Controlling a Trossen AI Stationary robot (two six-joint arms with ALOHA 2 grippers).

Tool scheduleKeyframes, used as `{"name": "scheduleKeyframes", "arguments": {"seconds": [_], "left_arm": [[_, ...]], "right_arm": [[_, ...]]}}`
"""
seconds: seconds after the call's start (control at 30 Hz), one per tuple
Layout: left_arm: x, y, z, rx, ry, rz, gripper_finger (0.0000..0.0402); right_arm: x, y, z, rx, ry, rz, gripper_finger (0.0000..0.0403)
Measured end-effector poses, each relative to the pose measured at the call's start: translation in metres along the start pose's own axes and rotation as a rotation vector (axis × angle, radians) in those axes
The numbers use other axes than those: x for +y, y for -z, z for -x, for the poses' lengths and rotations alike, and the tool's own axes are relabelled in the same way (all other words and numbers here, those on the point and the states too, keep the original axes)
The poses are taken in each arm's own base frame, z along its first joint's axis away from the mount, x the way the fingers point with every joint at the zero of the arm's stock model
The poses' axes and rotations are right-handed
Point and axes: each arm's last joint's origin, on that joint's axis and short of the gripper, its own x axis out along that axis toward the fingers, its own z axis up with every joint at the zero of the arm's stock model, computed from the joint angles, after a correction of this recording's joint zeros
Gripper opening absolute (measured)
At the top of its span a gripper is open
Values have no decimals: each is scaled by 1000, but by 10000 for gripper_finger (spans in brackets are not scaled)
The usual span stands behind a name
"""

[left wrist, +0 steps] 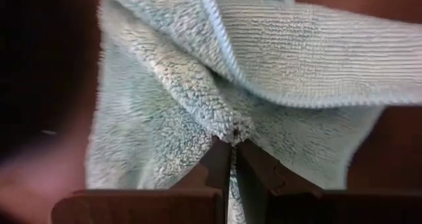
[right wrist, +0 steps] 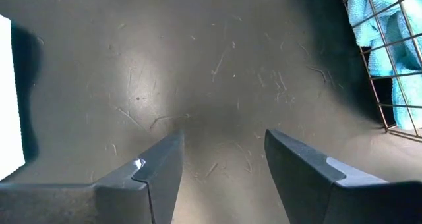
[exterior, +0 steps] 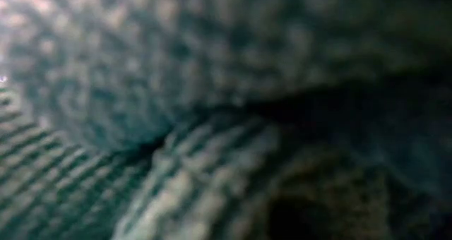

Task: Sort microfiber towel by color & place in baskets
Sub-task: Put the blue microfiber towel into the right wire basket

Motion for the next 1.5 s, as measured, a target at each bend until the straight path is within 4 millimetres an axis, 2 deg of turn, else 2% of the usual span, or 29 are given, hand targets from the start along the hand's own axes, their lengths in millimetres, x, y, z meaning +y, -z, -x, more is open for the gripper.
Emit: {"name": "scheduleKeyframes", "arguments": {"seconds": [0.17, 0.43, 0.63, 0.83, 1.03, 1.23, 1.5], "left_arm": [[-1, -20, 33, -62, -40, 1, 1], [5, -53, 98, -259, -143, 2, 0], [17, -69, 147, -431, -254, 48, 0], [29, -81, 180, -550, -309, 51, 0], [51, -98, 197, -595, -363, 80, 0], [76, -121, 203, -636, -395, 89, 0], [106, -157, 201, -736, -275, 72, 0]], "right_arm": [[0, 0, 0, 0, 0, -1, 206], [0, 0, 0, 0, 0, -1, 206], [0, 0, 0, -1, 0, -1, 206], [0, -1, 0, -6, -2, -2, 206], [1, -2, 0, -24, -8, -6, 206], [1, -2, 0, -24, -8, -5, 206], [1, -2, 0, -24, -8, -3, 206]]}}
